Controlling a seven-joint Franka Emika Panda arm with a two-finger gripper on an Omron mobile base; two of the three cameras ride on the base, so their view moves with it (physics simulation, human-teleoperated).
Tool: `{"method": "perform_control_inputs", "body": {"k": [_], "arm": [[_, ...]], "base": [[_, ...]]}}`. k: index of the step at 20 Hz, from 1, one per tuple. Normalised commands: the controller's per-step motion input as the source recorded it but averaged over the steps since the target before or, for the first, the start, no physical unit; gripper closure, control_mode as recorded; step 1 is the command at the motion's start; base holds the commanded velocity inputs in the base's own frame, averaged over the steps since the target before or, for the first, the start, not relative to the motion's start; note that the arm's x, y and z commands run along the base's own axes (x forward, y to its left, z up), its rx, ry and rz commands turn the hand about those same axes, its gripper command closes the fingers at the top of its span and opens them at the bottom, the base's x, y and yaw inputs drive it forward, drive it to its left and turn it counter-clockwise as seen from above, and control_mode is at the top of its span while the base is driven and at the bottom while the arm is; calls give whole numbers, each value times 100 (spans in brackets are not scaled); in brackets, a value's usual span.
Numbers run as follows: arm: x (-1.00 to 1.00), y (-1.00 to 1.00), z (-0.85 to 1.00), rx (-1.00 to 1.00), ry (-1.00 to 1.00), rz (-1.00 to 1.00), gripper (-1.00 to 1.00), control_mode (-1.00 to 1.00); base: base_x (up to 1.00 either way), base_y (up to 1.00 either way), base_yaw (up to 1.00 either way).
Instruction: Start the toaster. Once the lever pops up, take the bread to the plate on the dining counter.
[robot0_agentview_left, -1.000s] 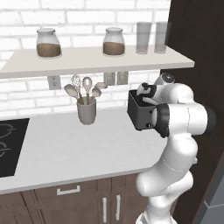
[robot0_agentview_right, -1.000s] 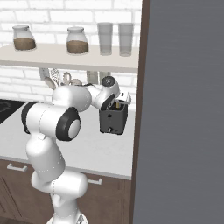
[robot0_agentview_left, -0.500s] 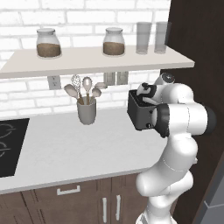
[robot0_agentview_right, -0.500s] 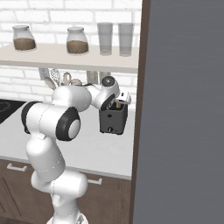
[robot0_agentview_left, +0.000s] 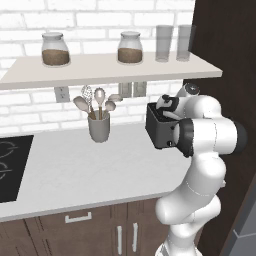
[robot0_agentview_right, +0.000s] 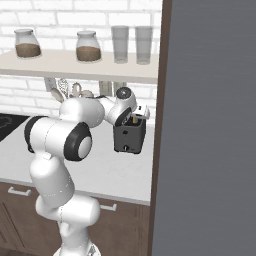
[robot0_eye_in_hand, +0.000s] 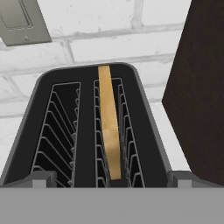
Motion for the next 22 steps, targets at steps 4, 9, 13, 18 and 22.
{"method": "perform_control_inputs", "body": {"k": [4,9,13,18,22], "arm": [[0,0,0,0,0,0,-100,-100],[0,0,0,0,0,0,-100,-100],[0,0,0,0,0,0,-100,-100],[0,0,0,0,0,0,-100,-100],[0,0,0,0,0,0,-100,-100]], "base": [[0,0,0],[0,0,0],[0,0,0],[0,0,0],[0,0,0]]}}
